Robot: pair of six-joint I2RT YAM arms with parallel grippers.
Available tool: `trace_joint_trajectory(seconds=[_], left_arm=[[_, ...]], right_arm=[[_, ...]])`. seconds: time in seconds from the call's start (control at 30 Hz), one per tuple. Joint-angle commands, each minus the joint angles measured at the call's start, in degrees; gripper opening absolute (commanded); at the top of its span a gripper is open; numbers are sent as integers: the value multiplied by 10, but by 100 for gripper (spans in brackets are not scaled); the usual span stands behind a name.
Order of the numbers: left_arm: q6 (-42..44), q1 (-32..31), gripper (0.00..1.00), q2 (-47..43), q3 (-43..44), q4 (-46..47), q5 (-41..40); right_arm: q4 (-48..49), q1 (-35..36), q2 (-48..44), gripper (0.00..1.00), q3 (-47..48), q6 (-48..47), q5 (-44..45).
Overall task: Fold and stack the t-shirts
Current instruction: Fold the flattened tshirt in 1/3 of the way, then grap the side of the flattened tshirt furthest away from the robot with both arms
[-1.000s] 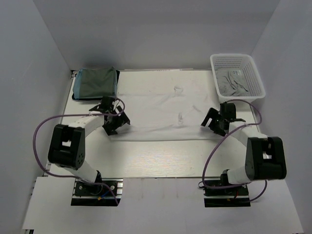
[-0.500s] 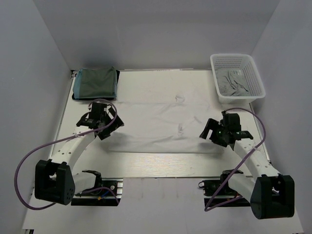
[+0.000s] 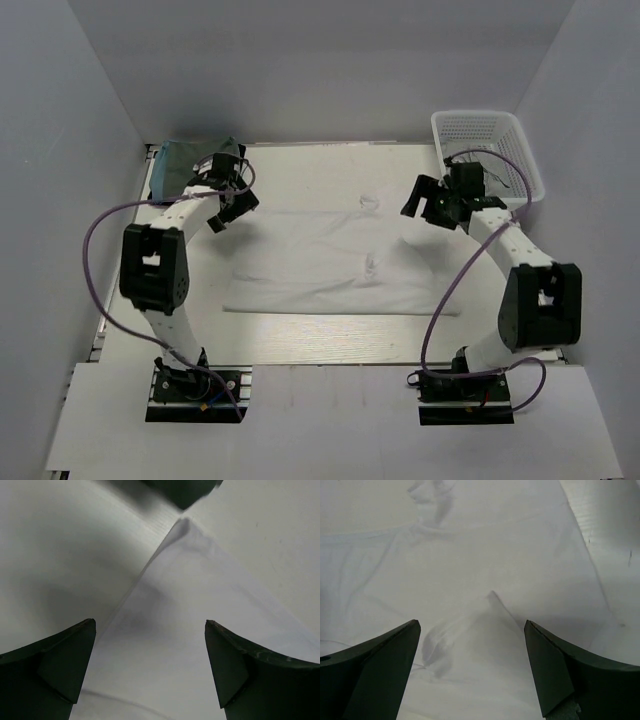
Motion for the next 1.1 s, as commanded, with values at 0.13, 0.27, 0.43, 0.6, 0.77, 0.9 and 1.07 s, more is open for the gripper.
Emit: trace_joint_trajectory(seconds=[0.13, 0.27, 0.43, 0.6, 0.77, 0.9, 1.07], left_arm=[[56, 2, 98, 162, 192, -6, -16], [67, 2, 87, 236, 243, -13, -11], [75, 2, 58, 263, 260, -18, 3], [75, 2, 0, 263, 260, -23, 9], [75, 2, 0, 256, 251, -22, 14], [80, 2, 0, 240, 235, -7, 14], [91, 2, 0, 220, 206, 21, 19]], right_arm=[[34, 1, 117, 90, 150, -62, -11], [28, 3, 174, 90, 214, -78, 8], [20, 16, 240, 90, 283, -93, 29], [1, 34, 328, 90, 364, -105, 80], [6, 58, 404, 90, 443, -105, 127], [16, 57, 465, 90, 496, -63, 183], [32, 57, 508, 90, 523, -55, 199]])
